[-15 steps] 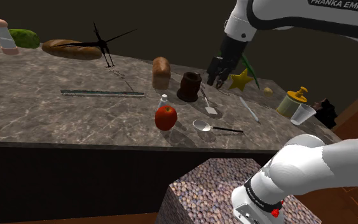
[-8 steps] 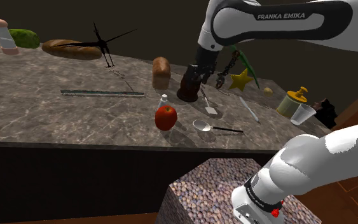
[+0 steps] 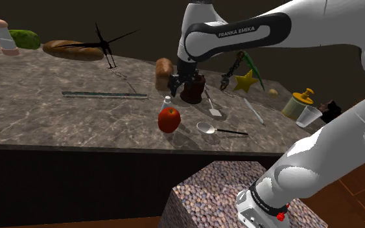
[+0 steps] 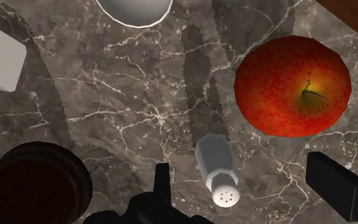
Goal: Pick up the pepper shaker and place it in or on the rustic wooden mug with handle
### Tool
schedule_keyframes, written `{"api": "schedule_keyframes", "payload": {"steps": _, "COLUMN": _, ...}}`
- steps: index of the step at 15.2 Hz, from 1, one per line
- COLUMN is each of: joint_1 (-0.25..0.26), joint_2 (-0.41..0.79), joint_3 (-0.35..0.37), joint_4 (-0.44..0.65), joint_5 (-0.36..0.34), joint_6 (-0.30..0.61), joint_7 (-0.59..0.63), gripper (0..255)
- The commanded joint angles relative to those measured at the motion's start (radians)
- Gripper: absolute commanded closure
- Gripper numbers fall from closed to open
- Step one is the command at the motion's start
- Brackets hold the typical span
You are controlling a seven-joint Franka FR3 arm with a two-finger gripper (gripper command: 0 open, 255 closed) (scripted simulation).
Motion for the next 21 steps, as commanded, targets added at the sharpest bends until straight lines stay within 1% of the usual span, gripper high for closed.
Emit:
{"api": "schedule_keyframes", "payload": {"steps": 1, "joint_1": -0.003, "joint_2": 0.076, "joint_3": 0.006, "joint_4": 0.039, "joint_5": -0.026, "joint_6": 0.033, "joint_7": 0.017, "gripper": 0}}
{"api": "schedule_keyframes", "payload": {"steps": 6, "joint_1": 0.009, "joint_2": 0.274, "joint_3": 0.015, "joint_4": 0.168, "joint_5": -0.100, "joint_6": 0.087, "joint_7": 0.077, "gripper": 0}}
{"api": "schedule_keyframes", "payload": {"steps": 7, "joint_1": 0.010, "joint_2": 0.281, "joint_3": 0.015, "joint_4": 0.172, "joint_5": -0.102, "joint_6": 0.088, "joint_7": 0.079, "gripper": 0}}
{"api": "schedule_keyframes", "payload": {"steps": 14, "joint_1": 0.008, "joint_2": 0.331, "joint_3": 0.007, "joint_4": 0.130, "joint_5": -0.124, "joint_6": 0.179, "joint_7": 0.093, "gripper": 0}}
{"api": "schedule_keyframes", "payload": {"steps": 21, "joint_1": 0.008, "joint_2": 0.331, "joint_3": 0.007, "joint_4": 0.130, "joint_5": -0.124, "joint_6": 0.179, "joint_7": 0.093, "gripper": 0}}
